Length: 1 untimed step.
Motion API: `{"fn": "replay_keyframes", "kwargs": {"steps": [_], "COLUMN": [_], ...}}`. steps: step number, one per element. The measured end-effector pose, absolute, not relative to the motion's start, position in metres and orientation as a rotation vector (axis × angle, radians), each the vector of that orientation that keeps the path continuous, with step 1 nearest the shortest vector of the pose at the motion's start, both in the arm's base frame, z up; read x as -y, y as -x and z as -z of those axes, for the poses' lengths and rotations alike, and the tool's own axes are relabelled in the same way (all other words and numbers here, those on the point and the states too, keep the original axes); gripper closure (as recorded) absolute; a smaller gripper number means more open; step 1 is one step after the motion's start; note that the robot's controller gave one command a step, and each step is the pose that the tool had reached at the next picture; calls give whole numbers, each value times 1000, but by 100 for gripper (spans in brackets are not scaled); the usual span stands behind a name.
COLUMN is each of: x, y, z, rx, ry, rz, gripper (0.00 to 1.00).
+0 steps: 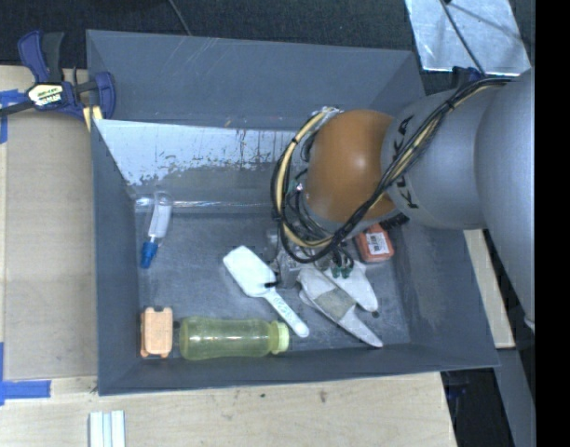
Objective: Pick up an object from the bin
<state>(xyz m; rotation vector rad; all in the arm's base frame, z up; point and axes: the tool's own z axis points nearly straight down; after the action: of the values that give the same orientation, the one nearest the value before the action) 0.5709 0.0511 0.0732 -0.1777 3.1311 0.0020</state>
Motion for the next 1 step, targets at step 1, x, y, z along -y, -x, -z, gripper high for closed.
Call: {"fn": "replay_keyframes", "kwargs": {"steps": [1], "x": [-51], "y": [-571], "z": [-73], "rx": [-3131], "ry": [177], "rz": [-2], "gripper": [100]}}
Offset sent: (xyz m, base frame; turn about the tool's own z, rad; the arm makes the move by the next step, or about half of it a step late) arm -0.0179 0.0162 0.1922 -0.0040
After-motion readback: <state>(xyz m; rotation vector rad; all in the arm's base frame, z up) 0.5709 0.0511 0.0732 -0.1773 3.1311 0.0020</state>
